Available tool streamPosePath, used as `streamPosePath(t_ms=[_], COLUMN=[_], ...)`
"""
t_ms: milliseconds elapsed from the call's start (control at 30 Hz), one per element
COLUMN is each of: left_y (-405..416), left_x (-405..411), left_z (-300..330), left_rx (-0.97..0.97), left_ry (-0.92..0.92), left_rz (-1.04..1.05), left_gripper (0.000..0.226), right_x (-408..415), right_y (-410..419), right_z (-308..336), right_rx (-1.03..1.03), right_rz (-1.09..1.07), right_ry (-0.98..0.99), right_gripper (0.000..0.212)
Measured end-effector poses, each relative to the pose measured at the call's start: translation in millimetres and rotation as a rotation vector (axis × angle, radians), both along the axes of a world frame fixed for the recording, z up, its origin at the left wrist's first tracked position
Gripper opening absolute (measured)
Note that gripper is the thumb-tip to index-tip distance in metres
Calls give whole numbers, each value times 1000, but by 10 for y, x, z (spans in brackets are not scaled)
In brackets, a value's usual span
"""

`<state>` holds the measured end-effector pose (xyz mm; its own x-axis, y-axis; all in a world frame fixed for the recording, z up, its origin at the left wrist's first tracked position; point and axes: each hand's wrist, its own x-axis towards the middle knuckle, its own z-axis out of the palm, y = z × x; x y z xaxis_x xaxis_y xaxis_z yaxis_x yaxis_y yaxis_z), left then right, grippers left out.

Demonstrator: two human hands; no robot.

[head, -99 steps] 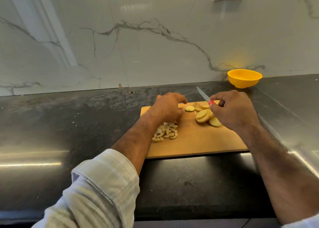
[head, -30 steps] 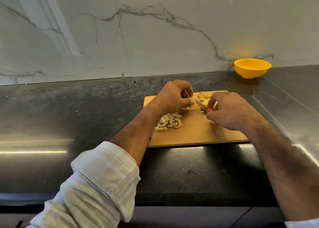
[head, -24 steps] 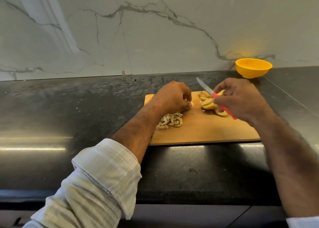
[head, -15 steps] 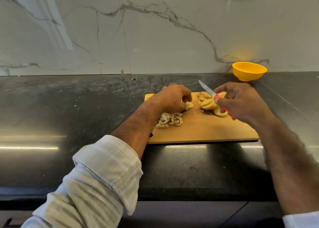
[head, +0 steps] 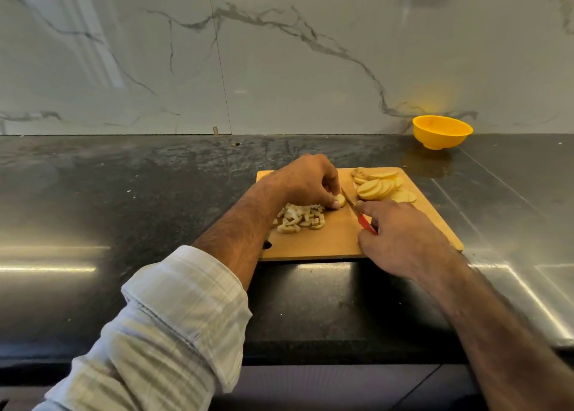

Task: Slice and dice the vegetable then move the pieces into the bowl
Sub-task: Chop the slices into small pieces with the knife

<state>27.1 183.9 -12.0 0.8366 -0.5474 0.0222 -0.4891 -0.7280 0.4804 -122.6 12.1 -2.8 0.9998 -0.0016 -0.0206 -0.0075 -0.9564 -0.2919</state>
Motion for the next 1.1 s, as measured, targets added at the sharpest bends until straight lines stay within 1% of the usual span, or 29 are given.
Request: streamPosePath(t_ms=[100, 167, 233, 367, 467, 667, 733, 867, 967, 1100], left_y=[5, 0, -3, -14, -34, -19, -18, -25, -28, -27], left_x=[-6, -9, -11, -18, -28, -45, -50, -60, -71, -82], left_z=[2, -1, 3, 18, 25, 56, 59, 69, 80, 79], left_rx=[-14, -8, 10, 46, 64, 56, 41, 26, 32, 42], left_ry=[7, 4, 0, -16, -25, -14, -8, 8, 12, 0], left_rz=[7, 13, 17, 44, 54, 45, 50, 51, 65, 128], left_gripper=[18, 22, 25, 19, 18, 22, 22, 23, 21, 18], right_x=[-60, -89, -96, -83, -84, -57, -13, 66, 98, 31], right_y=[27, 41, 63, 128, 150, 171, 171, 166, 154, 109], right_z=[-4, -28, -42, 0, 21, -7, -20, 32, 35, -27], right_rx=[9, 33, 46, 30, 22, -16, -28, 1, 9, 34], right_rz=[-6, -10, -5, 5, 10, 23, 32, 23, 36, 41], right_ry=[-45, -85, -67, -36, -25, 20, 17, 52, 43, -21], right_gripper=[56, 54, 52, 47, 45, 23, 24, 40, 40, 44])
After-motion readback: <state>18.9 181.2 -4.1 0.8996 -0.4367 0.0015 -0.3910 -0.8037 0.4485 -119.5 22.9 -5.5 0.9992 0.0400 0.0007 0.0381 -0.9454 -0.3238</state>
